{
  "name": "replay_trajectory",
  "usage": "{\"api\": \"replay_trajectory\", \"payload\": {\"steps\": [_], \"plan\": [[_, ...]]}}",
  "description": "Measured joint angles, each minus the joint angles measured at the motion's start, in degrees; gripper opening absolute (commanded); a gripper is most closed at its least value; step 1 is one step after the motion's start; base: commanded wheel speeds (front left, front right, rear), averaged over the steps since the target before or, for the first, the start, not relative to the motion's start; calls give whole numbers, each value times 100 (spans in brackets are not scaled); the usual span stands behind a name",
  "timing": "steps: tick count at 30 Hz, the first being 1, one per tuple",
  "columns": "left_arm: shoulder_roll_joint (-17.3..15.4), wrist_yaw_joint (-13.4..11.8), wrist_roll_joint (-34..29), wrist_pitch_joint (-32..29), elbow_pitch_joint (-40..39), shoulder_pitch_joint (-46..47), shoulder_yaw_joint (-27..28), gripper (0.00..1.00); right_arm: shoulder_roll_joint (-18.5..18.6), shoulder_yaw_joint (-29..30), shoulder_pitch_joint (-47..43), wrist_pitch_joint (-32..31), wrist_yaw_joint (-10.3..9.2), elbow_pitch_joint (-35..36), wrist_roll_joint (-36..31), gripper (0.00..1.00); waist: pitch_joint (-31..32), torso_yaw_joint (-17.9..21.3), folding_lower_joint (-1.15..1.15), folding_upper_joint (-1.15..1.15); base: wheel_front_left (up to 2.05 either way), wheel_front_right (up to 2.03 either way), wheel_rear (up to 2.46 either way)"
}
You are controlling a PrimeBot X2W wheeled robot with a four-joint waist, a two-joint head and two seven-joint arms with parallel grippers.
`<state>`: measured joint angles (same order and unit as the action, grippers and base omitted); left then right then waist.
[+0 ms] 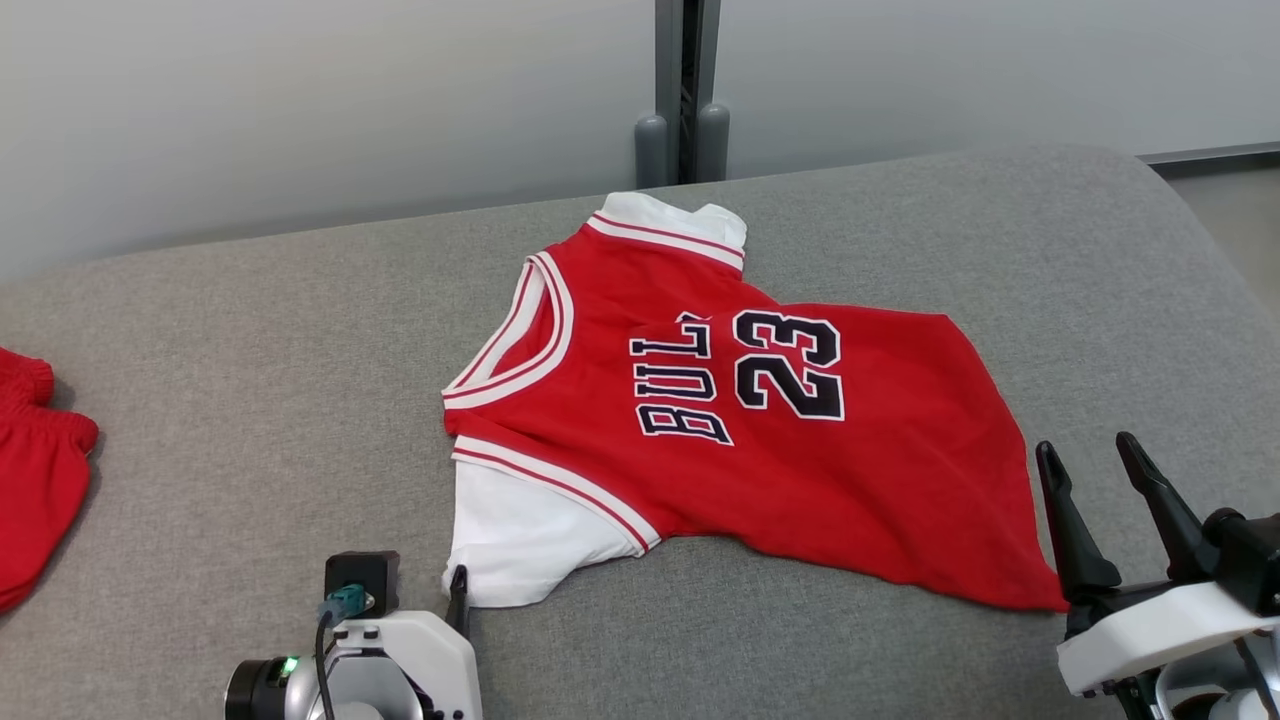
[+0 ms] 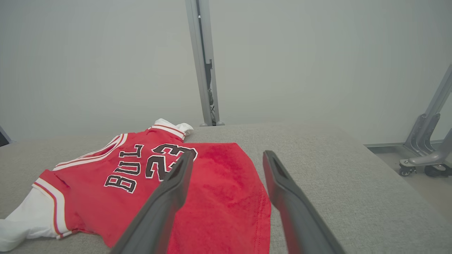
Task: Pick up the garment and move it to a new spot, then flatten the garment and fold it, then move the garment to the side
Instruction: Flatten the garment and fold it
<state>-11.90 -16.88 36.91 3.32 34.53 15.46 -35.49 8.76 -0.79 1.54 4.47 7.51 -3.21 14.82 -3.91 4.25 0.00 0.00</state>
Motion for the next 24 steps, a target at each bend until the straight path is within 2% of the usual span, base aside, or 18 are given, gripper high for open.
{"api": "replay_trajectory", "payload": {"steps": [4, 10, 14, 15, 16, 17, 24], "plan": [[58, 21, -4, -33, 260, 88, -45, 100, -33, 16, -2, 1, 0, -21, -31, 100, -79, 40, 0, 0, 0, 0, 0], [193, 324, 33, 53, 448, 269, -124, 100, -42, -2, -2, 18, 0, -78, -71, 100, -144, 53, 0, 0, 0, 0, 0], [237, 432, 45, 29, 595, 344, -194, 100, -56, -7, 6, 21, 0, -105, -82, 100, -162, 38, 0, 0, 0, 0, 0], [248, 456, 44, 34, 622, 365, -205, 40, -62, -7, 16, 27, 0, -114, -82, 100, -164, 30, 0, 0, 0, 0, 0], [259, 456, 44, 89, 639, 377, -210, 25, -67, -4, 26, 30, -1, -122, -82, 100, -163, 18, 0, 0, 0, 0, 0], [276, 458, 44, 121, 653, 377, -210, 0, -73, 1, 27, 38, -1, -129, -83, 100, -161, 1, 0, 0, 0, 0, 0], [253, 444, 130, 530, 513, 392, -25, 0, -104, -2, 23, 62, 0, -201, -115, 100, -64, -202, 0, 0, 0, 0, 0]]}}
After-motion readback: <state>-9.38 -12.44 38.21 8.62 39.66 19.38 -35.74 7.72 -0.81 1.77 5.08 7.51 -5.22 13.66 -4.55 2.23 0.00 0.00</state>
